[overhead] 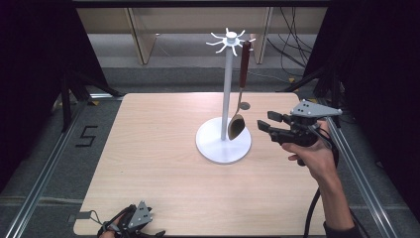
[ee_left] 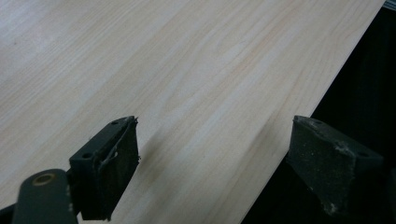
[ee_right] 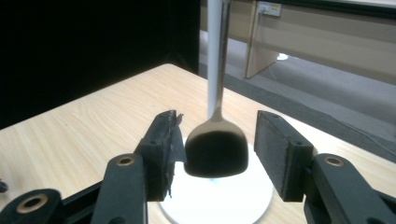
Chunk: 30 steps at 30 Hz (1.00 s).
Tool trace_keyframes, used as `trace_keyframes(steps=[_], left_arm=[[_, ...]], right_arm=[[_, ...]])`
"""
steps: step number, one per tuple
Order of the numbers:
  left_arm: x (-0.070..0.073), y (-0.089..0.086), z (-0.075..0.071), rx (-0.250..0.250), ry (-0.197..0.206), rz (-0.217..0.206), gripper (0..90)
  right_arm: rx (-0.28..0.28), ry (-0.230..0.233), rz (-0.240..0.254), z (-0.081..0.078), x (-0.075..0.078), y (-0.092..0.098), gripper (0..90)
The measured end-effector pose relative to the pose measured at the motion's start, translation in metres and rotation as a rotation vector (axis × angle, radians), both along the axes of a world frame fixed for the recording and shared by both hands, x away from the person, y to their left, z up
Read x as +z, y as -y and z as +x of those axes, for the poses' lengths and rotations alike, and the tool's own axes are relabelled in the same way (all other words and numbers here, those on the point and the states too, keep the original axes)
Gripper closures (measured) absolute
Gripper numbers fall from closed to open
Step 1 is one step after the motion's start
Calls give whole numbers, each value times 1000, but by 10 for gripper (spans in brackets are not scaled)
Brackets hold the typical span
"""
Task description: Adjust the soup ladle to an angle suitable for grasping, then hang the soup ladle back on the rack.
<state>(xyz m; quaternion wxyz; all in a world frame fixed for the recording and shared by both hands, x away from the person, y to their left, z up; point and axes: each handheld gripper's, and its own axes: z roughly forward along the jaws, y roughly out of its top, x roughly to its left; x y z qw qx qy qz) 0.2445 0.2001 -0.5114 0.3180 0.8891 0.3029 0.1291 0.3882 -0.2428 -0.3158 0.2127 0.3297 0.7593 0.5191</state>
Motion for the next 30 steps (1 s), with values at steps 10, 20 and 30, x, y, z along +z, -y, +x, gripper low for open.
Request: trace_keyframes(steps=[10, 20, 30], left_arm=[[0, 2, 1, 5, -6, -12, 154], [1, 1, 1, -8, -5, -5, 154], [1, 1, 0, -7, -4, -3, 154]], right_arm=[[16, -62, -23, 1, -29, -1, 490], [37, -143, -77, -2, -61, -1, 469], [28, -187, -77, -8, -74, 5, 452]])
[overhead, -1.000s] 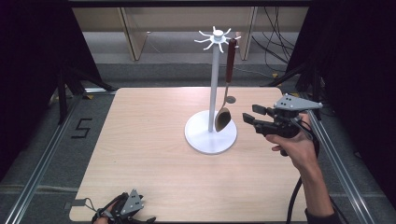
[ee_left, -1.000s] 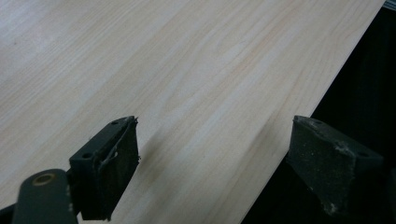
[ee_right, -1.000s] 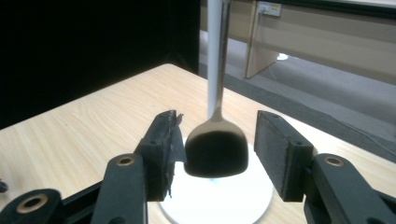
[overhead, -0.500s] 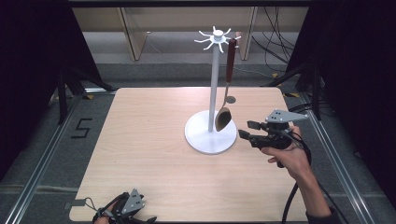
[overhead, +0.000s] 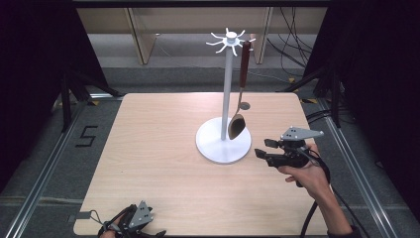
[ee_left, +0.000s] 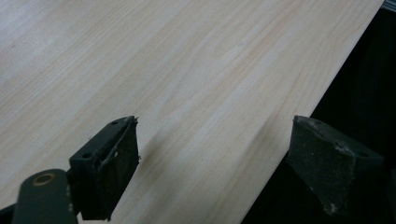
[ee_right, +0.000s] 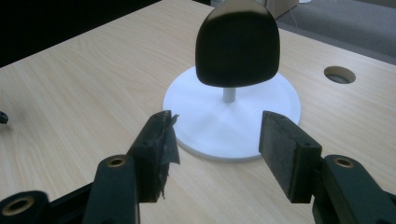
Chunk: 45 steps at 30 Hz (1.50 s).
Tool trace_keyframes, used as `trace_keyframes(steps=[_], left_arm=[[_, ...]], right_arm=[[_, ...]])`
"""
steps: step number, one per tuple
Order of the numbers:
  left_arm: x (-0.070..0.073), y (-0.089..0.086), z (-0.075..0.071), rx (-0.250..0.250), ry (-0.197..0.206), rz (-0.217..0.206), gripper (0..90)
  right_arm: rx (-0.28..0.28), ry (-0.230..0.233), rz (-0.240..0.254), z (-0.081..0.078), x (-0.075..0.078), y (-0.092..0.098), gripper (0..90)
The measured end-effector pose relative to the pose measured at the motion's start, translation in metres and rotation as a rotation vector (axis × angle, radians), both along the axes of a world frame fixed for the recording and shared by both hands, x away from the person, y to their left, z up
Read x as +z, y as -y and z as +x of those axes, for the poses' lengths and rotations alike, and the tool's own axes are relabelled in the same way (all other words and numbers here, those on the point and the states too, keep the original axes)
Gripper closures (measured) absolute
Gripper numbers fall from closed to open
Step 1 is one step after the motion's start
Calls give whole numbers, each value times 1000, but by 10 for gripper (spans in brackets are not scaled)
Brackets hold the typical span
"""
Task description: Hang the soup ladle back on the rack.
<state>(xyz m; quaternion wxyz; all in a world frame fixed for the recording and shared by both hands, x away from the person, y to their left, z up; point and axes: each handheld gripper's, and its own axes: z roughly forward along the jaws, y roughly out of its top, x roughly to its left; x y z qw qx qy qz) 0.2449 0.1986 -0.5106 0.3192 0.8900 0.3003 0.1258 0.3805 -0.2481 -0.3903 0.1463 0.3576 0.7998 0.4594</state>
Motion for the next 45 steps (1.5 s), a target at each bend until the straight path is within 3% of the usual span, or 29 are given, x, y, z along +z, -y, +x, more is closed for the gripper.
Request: trace_keyframes(steps=[4, 6, 7, 10, 13, 14, 15, 18, 20, 21, 22, 30, 34, 36, 37, 39, 40, 41, 43, 45], left_arm=[[0, 0, 0, 1, 2, -1, 154], [0, 0, -1, -1, 3, 3, 154], [0, 0, -1, -6, 6, 7, 154], [0, -1, -1, -2, 6, 4, 154], [0, -1, -1, -5, 4, 5, 154], [0, -1, -1, -4, 4, 4, 154], [0, -1, -1, 0, 6, 5, 154], [0, -1, -1, -1, 5, 7, 154], [0, -1, -1, -1, 7, 8, 154], [0, -1, -1, 1, 6, 6, 154], [0, -1, -2, -1, 5, 4, 154], [0, -1, -1, 1, 7, 8, 154], [0, -1, -2, -1, 7, 9, 154], [0, -1, -2, -1, 8, 8, 154], [0, -1, -2, -1, 6, 6, 154], [0, -1, -2, -3, 7, 7, 154], [0, -1, -2, -5, 6, 5, 154], [0, -1, -2, -5, 6, 5, 154], [0, -1, -2, -2, 7, 7, 154], [0, -1, -2, -2, 5, 6, 154]], right_arm=[[3, -12, 10, -2, -5, 3, 440], [-7, -21, -6, -4, -7, 5, 432], [-4, -4, -20, -4, -9, 7, 427], [-11, -26, -21, -7, -13, 9, 423], [-1, -5, -33, -9, -14, 12, 416], [-8, -28, -18, -12, -15, 11, 409], [-4, -8, -24, -12, -15, 11, 405], [3, -4, -13, -15, -17, 11, 398], [9, -32, -7, -19, -18, 10, 387], [22, 4, -18, -18, -19, 11, 379], [15, -19, -10, -21, -19, 10, 373], [29, 9, -24, -28, -28, 11, 342], [22, -32, -16, -32, -34, 11, 332], [15, -32, -13, -34, -38, 12, 329], [21, -9, -28, -33, -40, 14, 329], [16, -49, -19, -37, -44, 14, 328], [9, -54, -20, -38, -46, 15, 327], [7, -31, -24, -38, -49, 17, 325], [-7, -68, -21, -41, -52, 18, 319], [0, -54, -36, -41, -56, 22, 314]])
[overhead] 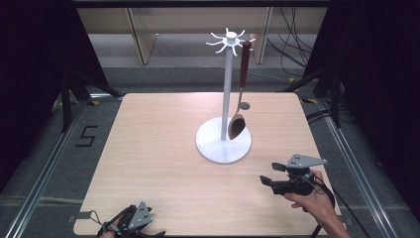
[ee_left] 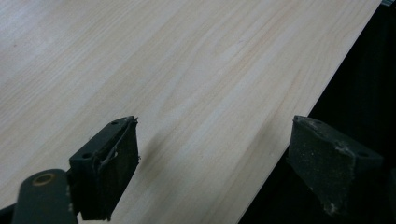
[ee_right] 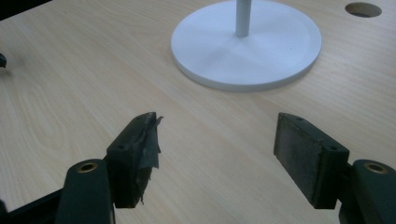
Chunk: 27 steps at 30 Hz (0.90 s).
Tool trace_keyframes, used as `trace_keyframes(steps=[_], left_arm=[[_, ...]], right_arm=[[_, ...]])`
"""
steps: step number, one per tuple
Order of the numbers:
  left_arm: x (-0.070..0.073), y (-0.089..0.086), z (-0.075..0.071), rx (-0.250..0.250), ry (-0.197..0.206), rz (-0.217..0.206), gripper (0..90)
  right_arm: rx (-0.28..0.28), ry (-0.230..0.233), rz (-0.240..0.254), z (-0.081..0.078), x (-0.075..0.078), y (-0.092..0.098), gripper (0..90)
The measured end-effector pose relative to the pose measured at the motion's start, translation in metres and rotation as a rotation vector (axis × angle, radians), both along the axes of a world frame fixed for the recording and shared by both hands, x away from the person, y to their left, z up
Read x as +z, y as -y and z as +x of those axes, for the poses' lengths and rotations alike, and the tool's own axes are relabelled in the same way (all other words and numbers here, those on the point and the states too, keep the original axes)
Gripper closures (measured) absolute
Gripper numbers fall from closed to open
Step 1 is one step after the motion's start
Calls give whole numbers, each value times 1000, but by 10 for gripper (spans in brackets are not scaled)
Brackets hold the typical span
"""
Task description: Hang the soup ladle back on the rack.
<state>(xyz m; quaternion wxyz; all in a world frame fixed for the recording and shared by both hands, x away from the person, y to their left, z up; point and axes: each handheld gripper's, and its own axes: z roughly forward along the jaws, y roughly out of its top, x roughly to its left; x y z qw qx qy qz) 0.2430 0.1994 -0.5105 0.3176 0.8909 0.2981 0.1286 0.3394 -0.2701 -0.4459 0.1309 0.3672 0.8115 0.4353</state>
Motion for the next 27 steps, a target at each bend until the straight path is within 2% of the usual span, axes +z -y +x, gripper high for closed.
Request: trace_keyframes(steps=[3, 5, 6, 8, 9, 10, 11, 12, 15, 16, 17, 19, 20, 22, 23, 24, 25, 26, 27], left_arm=[[0, 0, 0, 0, 1, -1, 154], [0, 0, 0, -1, 0, -1, 154], [0, 0, 0, -1, 0, 0, 154], [0, 0, 0, -1, 0, 0, 154], [0, 0, 0, -1, 1, 0, 154], [0, 0, 0, -1, 1, 0, 155], [0, 0, 0, -2, 0, 1, 154], [0, 0, 0, -2, 1, 1, 154], [0, 0, 0, -2, 2, 2, 154], [0, 0, 0, -3, 3, 6, 155], [0, 0, 0, -3, 3, 5, 154], [0, 0, 0, -3, 3, 2, 155], [0, 0, 0, -3, 2, 2, 155], [0, 0, 0, -4, 2, 2, 155], [0, 0, 0, -3, 3, 2, 155], [0, 0, 0, -3, 2, 2, 155], [0, 0, 0, -3, 3, 2, 154], [0, 0, 0, -3, 3, 2, 155], [0, 0, 0, -3, 2, 2, 155]], right_arm=[[-7, -31, 5, -4, -5, 2, 304], [5, -21, 6, -5, -8, 3, 299], [-1, -44, 6, -7, -8, 3, 298], [9, -23, -7, -8, -10, 5, 297], [-8, -32, 0, -11, -11, 4, 295], [7, -9, -16, -11, -12, 6, 291], [-9, -20, -1, -15, -13, 5, 287], [15, -10, -11, -14, -14, 6, 285], [-10, -20, -3, -19, -16, 6, 251], [-11, -19, -15, -18, -17, 8, 225], [-28, -45, -5, -21, -17, 8, 222], [-24, -44, -11, -22, -18, 10, 220], [-26, -28, -11, -22, -19, 11, 215], [-28, -57, 3, -26, -21, 11, 207], [-9, -45, -6, -24, -22, 13, 205], [-25, -71, -3, -28, -22, 12, 204], [-9, -52, -7, -27, -24, 13, 204], [-23, -57, -8, -30, -25, 12, 203], [-13, -53, -17, -30, -25, 14, 201]])
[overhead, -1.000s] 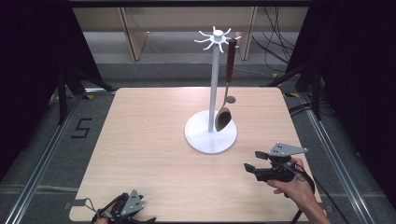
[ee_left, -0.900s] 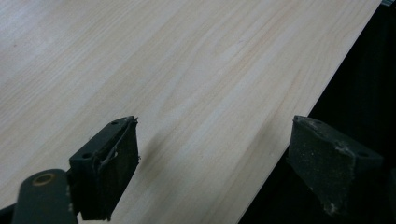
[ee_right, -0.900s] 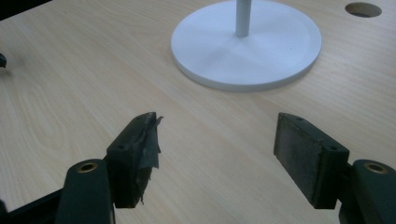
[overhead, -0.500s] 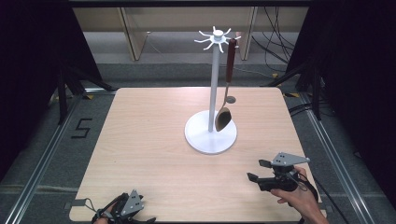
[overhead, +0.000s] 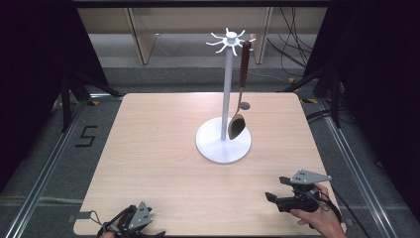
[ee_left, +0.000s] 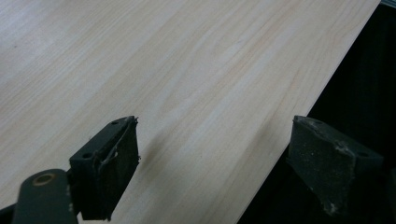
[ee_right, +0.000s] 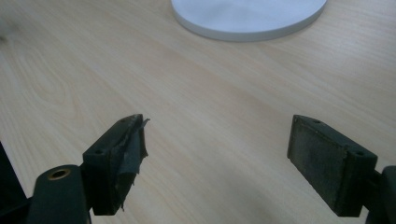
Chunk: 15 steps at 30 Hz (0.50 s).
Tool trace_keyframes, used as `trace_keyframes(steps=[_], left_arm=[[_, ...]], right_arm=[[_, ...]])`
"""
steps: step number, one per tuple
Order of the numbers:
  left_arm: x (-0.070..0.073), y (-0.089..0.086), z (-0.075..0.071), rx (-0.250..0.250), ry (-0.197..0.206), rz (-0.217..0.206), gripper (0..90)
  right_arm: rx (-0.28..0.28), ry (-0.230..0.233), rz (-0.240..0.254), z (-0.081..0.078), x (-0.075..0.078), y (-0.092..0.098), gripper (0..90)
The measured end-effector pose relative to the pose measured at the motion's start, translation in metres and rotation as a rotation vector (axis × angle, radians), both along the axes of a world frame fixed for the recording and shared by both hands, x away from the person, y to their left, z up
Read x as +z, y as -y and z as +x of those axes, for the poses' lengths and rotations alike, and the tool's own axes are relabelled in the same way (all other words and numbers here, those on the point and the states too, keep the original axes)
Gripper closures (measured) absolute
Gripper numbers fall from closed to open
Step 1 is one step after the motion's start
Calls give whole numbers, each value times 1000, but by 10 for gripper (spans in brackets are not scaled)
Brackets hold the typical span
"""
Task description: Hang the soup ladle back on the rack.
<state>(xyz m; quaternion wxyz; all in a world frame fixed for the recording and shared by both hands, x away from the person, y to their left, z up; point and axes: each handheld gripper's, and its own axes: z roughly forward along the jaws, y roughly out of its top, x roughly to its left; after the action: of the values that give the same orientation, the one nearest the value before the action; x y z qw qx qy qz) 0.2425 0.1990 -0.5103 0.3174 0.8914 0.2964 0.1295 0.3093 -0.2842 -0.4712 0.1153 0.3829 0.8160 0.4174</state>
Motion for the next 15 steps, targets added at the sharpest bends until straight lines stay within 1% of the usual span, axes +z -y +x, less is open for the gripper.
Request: trace_keyframes(steps=[1, 2, 3, 4, 5, 6, 7, 8, 9, 10, 11, 12, 13, 14, 15], left_arm=[[0, 0, 0, 0, 2, 4, 155], [0, 0, 0, 1, 1, 1, 155], [0, 0, 0, 0, 0, 0, 155], [0, 0, 0, 0, 0, 0, 155], [0, 0, 0, 0, 1, 4, 155], [0, 0, 0, 1, 0, 1, 155], [0, 0, 0, 0, 0, 0, 155], [0, 0, 0, 0, -1, 0, 155], [0, 0, 0, 0, 0, 0, 155], [0, 0, 0, 0, 0, 0, 155], [0, 0, 0, 1, 0, 0, 155], [0, 0, 0, 0, 0, 0, 155], [0, 0, 0, 0, 0, 0, 155], [0, 0, 0, 0, 0, -1, 155], [0, 0, 0, 0, 0, 0, 155]], right_arm=[[-6, -19, 10, -3, -1, -1, 199], [-13, -8, -12, -5, -2, -1, 196], [-9, -28, -18, -7, -2, -1, 194], [16, -15, -17, -6, -4, 0, 194], [9, -33, -12, -9, -4, 0, 194], [-1, -18, -26, -11, -5, 0, 194], [-1, -23, -36, -13, -5, 1, 195], [-1, -32, -21, -15, -6, 0, 195], [-6, -39, -33, -18, -5, 1, 195], [11, -14, -40, -16, -7, 2, 195], [19, -17, -42, -17, -7, 3, 195], [5, -28, -37, -20, -8, 2, 195], [5, -16, -52, -21, -8, 4, 195], [5, -11, -57, -21, -10, 4, 195], [-2, -26, -56, -23, -11, 4, 196]])
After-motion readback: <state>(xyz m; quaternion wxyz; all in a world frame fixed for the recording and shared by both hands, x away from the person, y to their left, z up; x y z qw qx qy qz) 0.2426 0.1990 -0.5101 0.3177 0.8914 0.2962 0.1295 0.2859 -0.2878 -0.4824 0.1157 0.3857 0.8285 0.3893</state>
